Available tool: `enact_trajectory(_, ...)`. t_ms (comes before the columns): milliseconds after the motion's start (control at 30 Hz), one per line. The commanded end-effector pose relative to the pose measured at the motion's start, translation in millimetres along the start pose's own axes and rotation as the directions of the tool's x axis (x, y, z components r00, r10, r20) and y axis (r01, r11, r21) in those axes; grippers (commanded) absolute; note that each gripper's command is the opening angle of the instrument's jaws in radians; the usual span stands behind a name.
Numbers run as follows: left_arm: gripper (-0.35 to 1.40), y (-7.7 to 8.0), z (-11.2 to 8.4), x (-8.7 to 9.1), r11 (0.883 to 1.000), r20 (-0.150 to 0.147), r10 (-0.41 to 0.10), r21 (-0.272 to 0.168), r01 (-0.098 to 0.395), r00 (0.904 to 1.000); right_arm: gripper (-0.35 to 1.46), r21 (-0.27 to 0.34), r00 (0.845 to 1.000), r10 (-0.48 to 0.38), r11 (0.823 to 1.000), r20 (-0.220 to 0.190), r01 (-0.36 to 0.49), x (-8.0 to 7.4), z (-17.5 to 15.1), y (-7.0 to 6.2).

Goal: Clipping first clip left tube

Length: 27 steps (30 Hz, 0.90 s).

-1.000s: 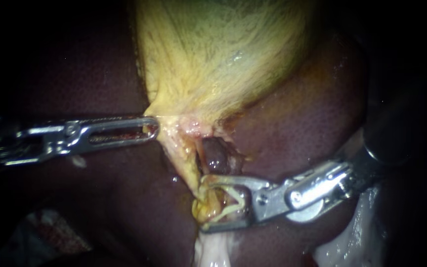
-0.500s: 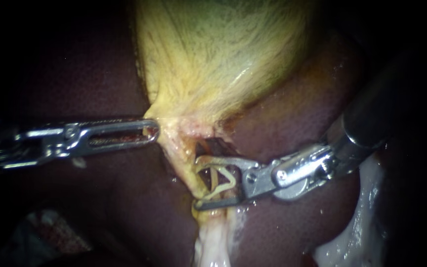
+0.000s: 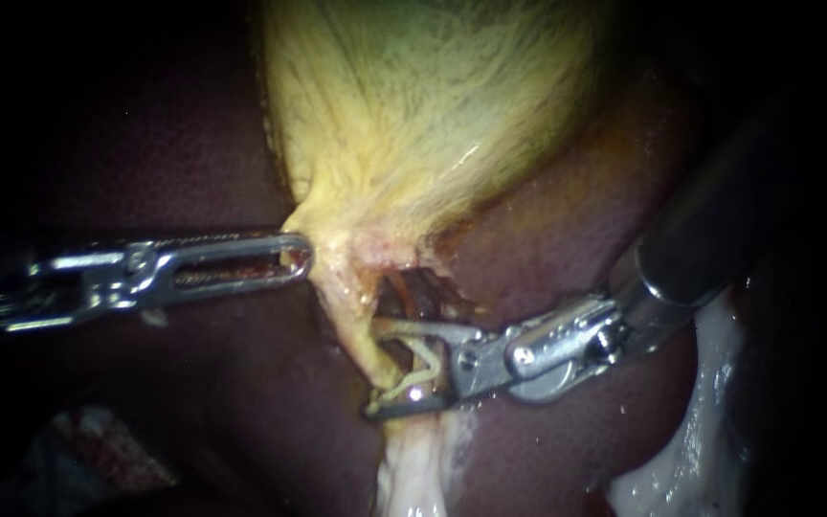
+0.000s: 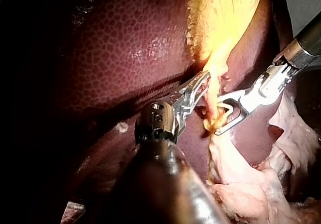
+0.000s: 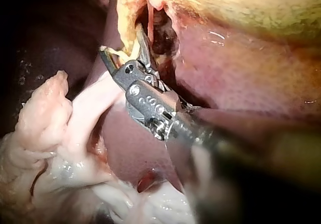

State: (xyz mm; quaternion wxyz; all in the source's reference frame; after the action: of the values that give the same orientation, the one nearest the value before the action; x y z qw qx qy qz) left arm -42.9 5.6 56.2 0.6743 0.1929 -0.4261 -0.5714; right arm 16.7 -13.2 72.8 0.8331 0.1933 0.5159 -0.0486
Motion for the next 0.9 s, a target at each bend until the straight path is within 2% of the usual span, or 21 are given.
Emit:
enact_trajectory(33, -0.35, 0.0, 0.0, -0.1, 1.0, 0.0, -0.001, 0.001, 0.001, 1.0, 0.58, 0.017, 1.0, -0.014, 1.0, -0.005, 0.014, 0.0, 0.4, -0.2)
enact_trajectory(200, -0.35, -0.6, 0.2, -0.2, 1.0, 0.0, -0.003, 0.006, 0.003, 1.0, 0.56, 0.051, 1.0, -0.018, 0.999, -0.008, 0.019, 0.0, 2.6, -0.3)
enact_trajectory(367, -0.35, -1.1, 0.3, -0.2, 1.0, 0.003, -0.004, 0.008, 0.004, 1.0, 0.56, 0.057, 1.0, -0.017, 0.998, 0.008, 0.016, -1.0, 4.2, -0.3)
enact_trajectory(700, -0.35, -1.4, 0.4, -0.2, 1.0, 0.002, -0.004, 0.01, 0.004, 1.0, 0.52, 0.064, 0.999, -0.016, 0.998, 0.032, 0.014, -1.7, 4.4, -0.3)
enact_trajectory(833, -0.35, -1.4, 0.4, -0.2, 1.0, 0.002, -0.004, 0.01, 0.004, 1.0, 0.4, 0.058, 0.998, -0.015, 0.998, 0.066, 0.011, -1.8, 3.8, -0.2)
enact_trajectory(900, -0.35, -1.4, 0.4, -0.2, 1.0, 0.002, -0.004, 0.009, 0.004, 1.0, 0.18, 0.042, 0.998, -0.011, 0.999, 0.068, 0.009, -1.6, 3.1, 0.0)
